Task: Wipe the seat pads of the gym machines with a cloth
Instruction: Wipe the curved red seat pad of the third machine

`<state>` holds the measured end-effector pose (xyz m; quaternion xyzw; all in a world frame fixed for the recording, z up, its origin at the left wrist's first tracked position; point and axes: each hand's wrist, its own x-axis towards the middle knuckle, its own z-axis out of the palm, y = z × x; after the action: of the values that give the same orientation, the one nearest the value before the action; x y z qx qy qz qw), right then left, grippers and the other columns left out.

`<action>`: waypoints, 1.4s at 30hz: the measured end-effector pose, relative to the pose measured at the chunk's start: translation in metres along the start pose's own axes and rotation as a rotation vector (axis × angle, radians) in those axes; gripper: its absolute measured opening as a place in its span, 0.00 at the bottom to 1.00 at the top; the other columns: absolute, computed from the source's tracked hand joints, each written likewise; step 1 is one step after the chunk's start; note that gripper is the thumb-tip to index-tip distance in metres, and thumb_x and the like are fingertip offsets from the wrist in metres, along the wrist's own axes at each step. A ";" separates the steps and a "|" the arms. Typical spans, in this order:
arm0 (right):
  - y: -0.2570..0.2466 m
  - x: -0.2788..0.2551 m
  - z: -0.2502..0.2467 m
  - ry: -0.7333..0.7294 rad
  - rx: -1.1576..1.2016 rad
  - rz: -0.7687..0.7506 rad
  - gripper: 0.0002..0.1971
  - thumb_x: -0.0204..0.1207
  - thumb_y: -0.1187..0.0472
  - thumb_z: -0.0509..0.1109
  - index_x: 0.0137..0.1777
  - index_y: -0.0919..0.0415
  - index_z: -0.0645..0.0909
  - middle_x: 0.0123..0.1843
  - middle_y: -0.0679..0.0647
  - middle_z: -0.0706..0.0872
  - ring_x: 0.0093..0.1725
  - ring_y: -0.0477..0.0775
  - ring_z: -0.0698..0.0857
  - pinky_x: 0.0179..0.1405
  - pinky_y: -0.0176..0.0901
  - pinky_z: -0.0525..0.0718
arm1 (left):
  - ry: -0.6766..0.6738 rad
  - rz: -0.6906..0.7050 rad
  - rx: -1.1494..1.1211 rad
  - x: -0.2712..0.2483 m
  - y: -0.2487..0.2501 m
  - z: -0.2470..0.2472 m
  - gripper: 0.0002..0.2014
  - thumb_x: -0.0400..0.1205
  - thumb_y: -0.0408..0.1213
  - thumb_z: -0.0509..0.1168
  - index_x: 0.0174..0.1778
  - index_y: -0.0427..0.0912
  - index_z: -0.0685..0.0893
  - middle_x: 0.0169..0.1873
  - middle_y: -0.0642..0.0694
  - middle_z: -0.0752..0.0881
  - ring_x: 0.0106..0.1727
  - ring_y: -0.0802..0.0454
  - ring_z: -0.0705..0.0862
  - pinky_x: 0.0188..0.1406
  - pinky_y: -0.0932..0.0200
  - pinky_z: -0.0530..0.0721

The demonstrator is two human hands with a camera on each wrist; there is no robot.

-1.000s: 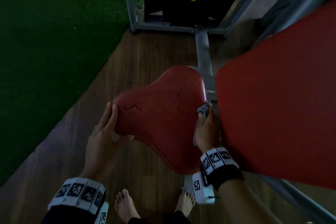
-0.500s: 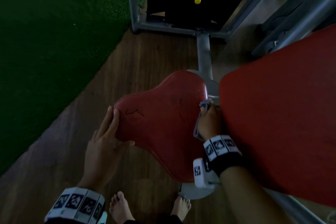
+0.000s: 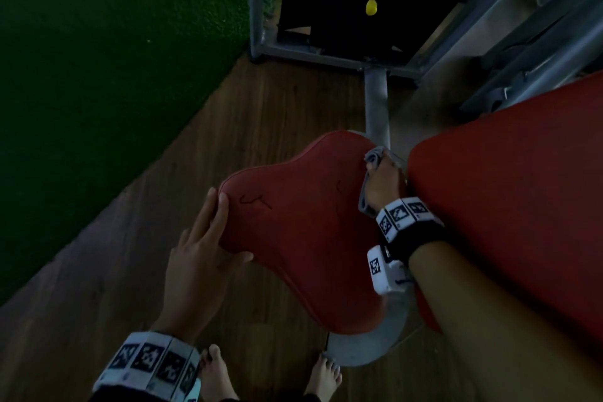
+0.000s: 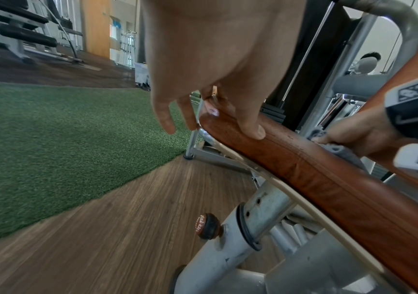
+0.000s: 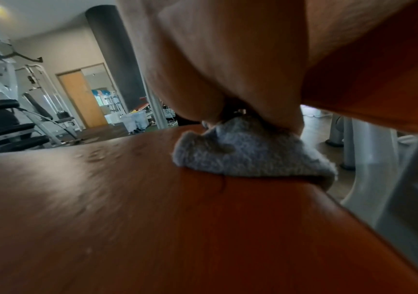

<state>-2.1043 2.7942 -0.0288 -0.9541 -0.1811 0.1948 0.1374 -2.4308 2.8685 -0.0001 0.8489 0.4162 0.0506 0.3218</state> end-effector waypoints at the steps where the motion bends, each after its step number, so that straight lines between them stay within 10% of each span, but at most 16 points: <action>1: -0.001 0.008 0.001 -0.009 -0.001 0.004 0.20 0.84 0.60 0.60 0.75 0.64 0.68 0.68 0.65 0.78 0.65 0.65 0.80 0.62 0.55 0.77 | -0.002 -0.006 -0.001 0.000 0.000 0.000 0.53 0.73 0.50 0.75 0.85 0.60 0.44 0.85 0.62 0.45 0.77 0.43 0.69 0.65 0.39 0.77; 14: -0.006 0.014 -0.015 -0.092 0.012 -0.032 0.18 0.84 0.61 0.56 0.71 0.69 0.72 0.67 0.69 0.79 0.67 0.70 0.77 0.64 0.56 0.74 | -0.025 0.000 0.012 0.002 -0.002 0.000 0.52 0.74 0.53 0.73 0.84 0.61 0.42 0.84 0.63 0.42 0.80 0.43 0.65 0.67 0.37 0.76; 21: 0.037 -0.099 0.001 0.042 -0.027 -0.103 0.30 0.83 0.63 0.58 0.84 0.61 0.55 0.74 0.66 0.70 0.71 0.64 0.74 0.70 0.54 0.74 | -0.027 0.018 -0.008 0.003 -0.003 -0.001 0.54 0.73 0.51 0.75 0.85 0.60 0.42 0.84 0.63 0.42 0.82 0.47 0.62 0.70 0.38 0.74; 27: 0.066 -0.183 0.016 0.124 -0.148 -0.179 0.33 0.74 0.63 0.72 0.79 0.60 0.69 0.70 0.63 0.73 0.63 0.66 0.75 0.60 0.59 0.81 | -0.010 0.000 -0.005 0.001 -0.002 0.000 0.52 0.73 0.50 0.76 0.84 0.63 0.45 0.84 0.62 0.46 0.79 0.42 0.67 0.63 0.39 0.78; 39: 0.058 -0.166 0.005 0.000 -0.179 -0.251 0.33 0.78 0.61 0.62 0.83 0.60 0.60 0.73 0.63 0.69 0.66 0.65 0.73 0.65 0.59 0.76 | -0.002 -0.021 -0.026 0.000 0.000 0.000 0.51 0.73 0.49 0.76 0.84 0.63 0.47 0.84 0.63 0.46 0.81 0.41 0.64 0.65 0.34 0.78; 42: 0.062 -0.169 0.008 -0.013 -0.151 -0.281 0.37 0.78 0.46 0.64 0.84 0.59 0.58 0.74 0.59 0.64 0.68 0.60 0.69 0.70 0.57 0.74 | 0.004 0.006 -0.031 0.001 -0.005 0.002 0.52 0.72 0.48 0.76 0.84 0.62 0.47 0.85 0.63 0.46 0.81 0.41 0.63 0.67 0.32 0.76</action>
<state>-2.2351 2.6724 -0.0022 -0.9257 -0.3278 0.1658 0.0898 -2.4331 2.8703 -0.0047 0.8450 0.4136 0.0596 0.3338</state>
